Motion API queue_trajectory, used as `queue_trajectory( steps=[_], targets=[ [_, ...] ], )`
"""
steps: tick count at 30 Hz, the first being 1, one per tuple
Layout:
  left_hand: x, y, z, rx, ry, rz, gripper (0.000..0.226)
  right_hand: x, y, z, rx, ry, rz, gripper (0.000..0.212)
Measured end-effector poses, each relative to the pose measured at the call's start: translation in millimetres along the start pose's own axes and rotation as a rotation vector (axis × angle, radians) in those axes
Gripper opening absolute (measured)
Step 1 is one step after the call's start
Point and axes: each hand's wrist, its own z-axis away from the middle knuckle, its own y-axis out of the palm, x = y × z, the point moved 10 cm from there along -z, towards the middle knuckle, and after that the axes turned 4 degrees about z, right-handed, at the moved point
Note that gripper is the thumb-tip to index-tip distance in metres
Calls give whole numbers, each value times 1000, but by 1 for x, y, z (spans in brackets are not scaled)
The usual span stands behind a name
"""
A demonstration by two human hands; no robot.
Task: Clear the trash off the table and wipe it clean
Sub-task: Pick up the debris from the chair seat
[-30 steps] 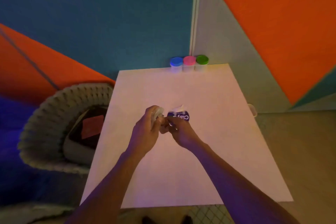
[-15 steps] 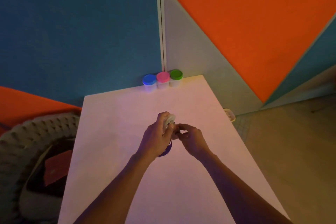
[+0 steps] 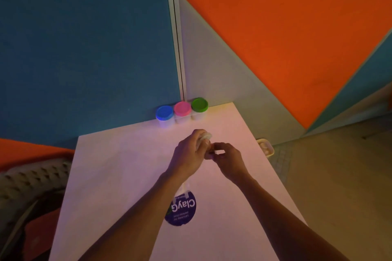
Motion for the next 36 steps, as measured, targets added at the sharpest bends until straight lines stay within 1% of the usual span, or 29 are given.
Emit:
queue_trajectory(
  steps=[4, 9, 12, 16, 20, 22, 27, 31, 36],
  targets=[
    [2, 14, -50, -11, -9, -10, 23, -15, -14, -47, -8, 30, -10, 23],
    [11, 41, -116, -32, -42, -54, 22, -40, -30, -108, -31, 76, -49, 35],
    [14, 54, -158, -44, -46, -68, 20, -57, -36, -150, -38, 94, -58, 37],
    [24, 64, -211, -64, -65, -104, 26, -70, -37, -207, -18, 65, -33, 34],
    [36, 71, -257, -62, -50, -134, 26, -73, -33, -256, 19, -1, -21, 23],
    [46, 73, -278, -64, -54, -159, 25, -79, -28, -280, 30, 2, -26, 24],
    [69, 72, -313, -86, -47, -241, 22, -88, -12, -322, 63, -3, -12, 26],
    [83, 72, -322, -128, -26, -304, 26, -99, 5, -345, 74, -6, 14, 23],
    [95, 73, -328, -193, 0, -365, 29, -105, 18, -361, 83, -21, 44, 27]
  ],
)
